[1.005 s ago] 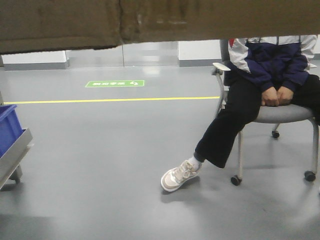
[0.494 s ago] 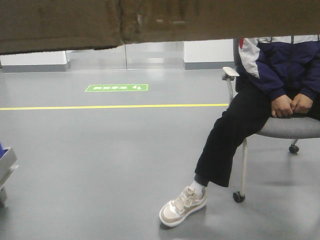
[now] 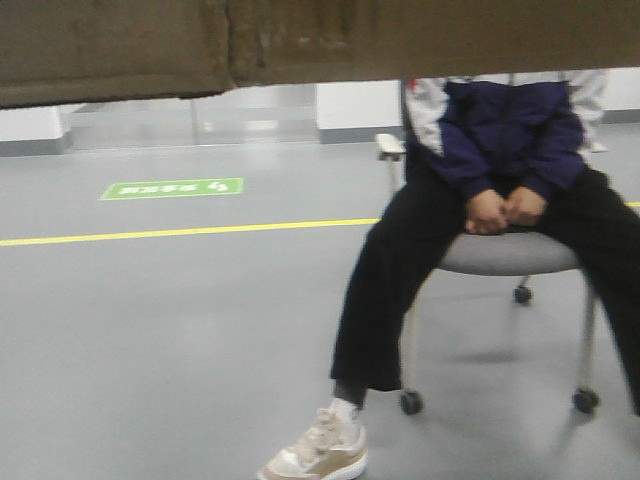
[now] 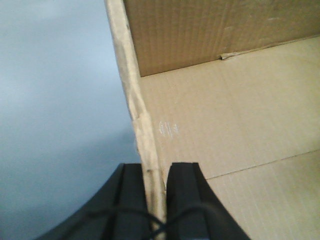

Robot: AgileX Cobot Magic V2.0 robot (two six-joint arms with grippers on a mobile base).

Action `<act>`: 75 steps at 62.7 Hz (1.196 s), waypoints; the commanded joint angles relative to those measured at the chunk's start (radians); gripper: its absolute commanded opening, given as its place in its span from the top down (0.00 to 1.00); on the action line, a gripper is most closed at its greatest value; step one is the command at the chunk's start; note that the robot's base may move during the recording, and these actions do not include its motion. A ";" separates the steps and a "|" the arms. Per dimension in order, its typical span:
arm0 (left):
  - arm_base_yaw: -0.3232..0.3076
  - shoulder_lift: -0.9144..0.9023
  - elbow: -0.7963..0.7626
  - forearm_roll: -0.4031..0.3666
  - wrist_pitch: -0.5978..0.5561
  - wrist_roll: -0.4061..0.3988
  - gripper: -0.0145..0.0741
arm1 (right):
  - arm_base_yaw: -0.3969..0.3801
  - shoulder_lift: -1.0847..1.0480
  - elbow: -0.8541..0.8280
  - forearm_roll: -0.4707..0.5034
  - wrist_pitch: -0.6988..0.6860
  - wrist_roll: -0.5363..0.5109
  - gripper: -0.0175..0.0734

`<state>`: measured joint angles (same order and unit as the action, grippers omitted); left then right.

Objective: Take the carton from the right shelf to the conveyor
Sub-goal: 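Hold the carton with both grippers while the base turns and drives, then carry the carton over the grey conveyor belt with both grippers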

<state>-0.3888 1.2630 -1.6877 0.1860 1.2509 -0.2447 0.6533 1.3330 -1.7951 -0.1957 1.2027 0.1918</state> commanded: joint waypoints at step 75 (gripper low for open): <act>-0.007 -0.008 0.000 0.288 -0.030 0.007 0.86 | 0.007 -0.016 -0.005 0.014 -0.246 -0.032 0.88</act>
<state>-0.3949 1.2614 -1.6877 0.3813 1.2258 -0.2541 0.6570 1.3391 -1.7920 -0.1897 1.0129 0.1858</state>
